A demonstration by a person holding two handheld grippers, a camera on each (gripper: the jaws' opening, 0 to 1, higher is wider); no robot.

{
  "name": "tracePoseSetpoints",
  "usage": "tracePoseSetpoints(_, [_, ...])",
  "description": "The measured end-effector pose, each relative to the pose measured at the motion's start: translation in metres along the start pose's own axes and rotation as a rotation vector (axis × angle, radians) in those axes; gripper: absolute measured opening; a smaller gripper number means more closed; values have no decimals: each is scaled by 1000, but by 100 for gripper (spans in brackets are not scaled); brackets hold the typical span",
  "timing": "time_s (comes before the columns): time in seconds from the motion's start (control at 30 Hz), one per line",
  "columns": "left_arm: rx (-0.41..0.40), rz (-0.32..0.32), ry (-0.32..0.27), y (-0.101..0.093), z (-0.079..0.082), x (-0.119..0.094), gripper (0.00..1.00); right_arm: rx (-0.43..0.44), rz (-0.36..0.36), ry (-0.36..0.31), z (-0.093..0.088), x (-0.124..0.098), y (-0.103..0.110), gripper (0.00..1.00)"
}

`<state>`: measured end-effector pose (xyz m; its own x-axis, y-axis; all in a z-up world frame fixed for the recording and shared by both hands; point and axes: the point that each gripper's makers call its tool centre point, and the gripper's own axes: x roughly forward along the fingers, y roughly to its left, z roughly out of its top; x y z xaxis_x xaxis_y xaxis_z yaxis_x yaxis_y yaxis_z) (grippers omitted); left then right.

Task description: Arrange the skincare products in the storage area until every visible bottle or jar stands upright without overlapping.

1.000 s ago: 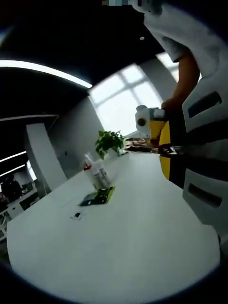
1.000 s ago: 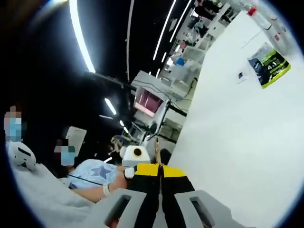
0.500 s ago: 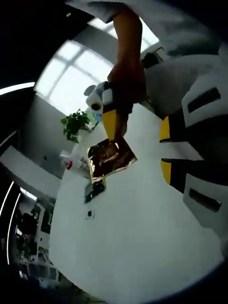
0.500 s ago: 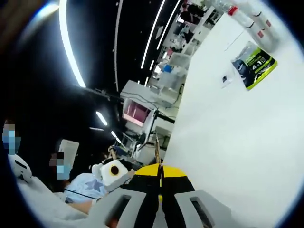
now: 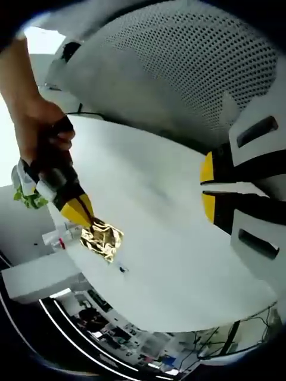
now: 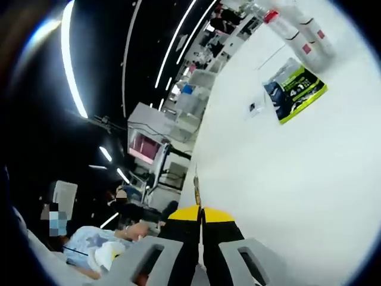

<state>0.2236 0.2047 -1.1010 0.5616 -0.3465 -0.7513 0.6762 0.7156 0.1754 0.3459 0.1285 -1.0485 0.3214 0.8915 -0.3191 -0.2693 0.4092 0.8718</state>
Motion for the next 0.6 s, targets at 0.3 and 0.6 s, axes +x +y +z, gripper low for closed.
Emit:
tracePoseSetpoints(0.3, [-37,2,74,1,-17,5,0,-7,-60,5,43,25,-12,0])
tracePoseSetpoints(0.6, [-75,14,74,3,-19,3,0,10,-147,17,72,44,-40,0])
